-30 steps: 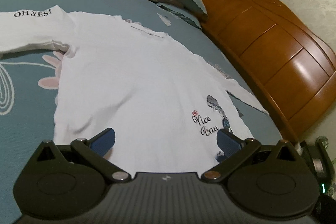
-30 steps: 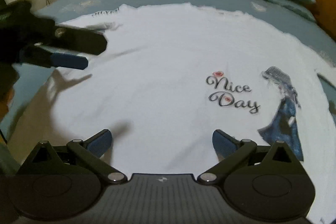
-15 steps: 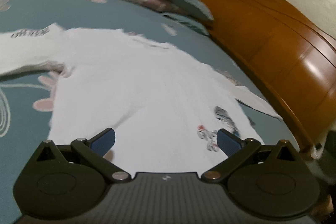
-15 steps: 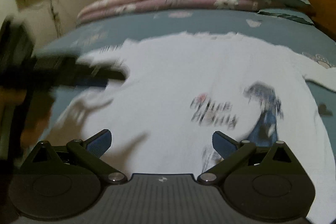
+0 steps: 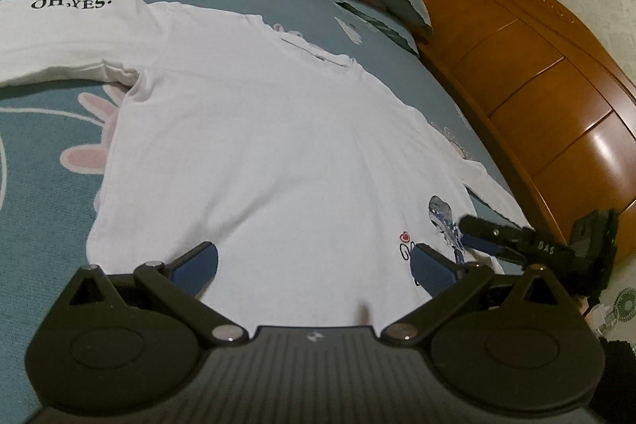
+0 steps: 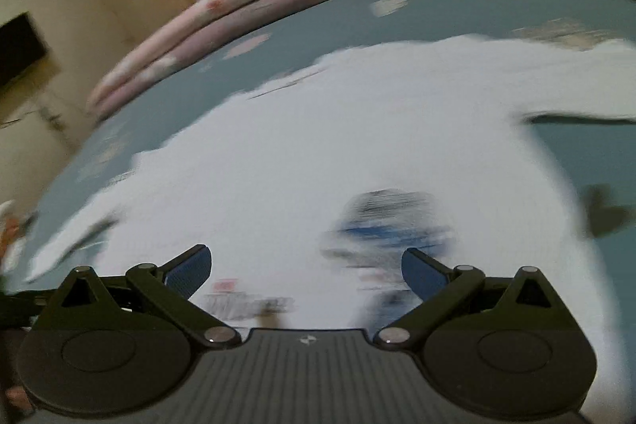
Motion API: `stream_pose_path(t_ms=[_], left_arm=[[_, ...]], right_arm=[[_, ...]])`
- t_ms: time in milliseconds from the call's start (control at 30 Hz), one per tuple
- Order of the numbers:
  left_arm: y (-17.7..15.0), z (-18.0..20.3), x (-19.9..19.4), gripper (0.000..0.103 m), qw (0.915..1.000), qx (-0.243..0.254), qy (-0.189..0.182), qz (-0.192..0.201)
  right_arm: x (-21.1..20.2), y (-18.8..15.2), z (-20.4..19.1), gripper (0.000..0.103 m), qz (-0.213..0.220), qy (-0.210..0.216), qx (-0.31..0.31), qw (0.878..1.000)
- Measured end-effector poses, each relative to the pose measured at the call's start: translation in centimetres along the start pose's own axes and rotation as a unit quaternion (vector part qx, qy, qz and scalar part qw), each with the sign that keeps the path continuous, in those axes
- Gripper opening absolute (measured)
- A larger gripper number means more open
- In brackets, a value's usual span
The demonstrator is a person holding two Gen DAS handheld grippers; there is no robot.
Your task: Fold clothes
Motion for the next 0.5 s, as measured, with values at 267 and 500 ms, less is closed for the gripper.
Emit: stream_pose_path(t_ms=[267, 500], left_arm=[[-0.1, 0.2, -0.1, 0.102, 1.0000, 0.004, 0.003, 0.001], [-0.2, 0.4, 0.0, 0.102, 0.9998, 0.016, 0.010, 0.003]], right_arm=[[-3.5, 0.2, 4.6, 0.103, 0.016, -0.043, 0.046, 0.998], [-3.6, -1.8, -1.4, 0.103, -0.027, 0.047, 0.020, 0.998]])
Point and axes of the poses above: each gripper's, at about its wrist camera, not at the fingertips, and x roughly the way its jaws point, z to its right, y to its top, the point moved 4 cm from there along x, roughly the way its jaws point, and after that the axes turned 6 degrees about y, right-handed, at the moved point
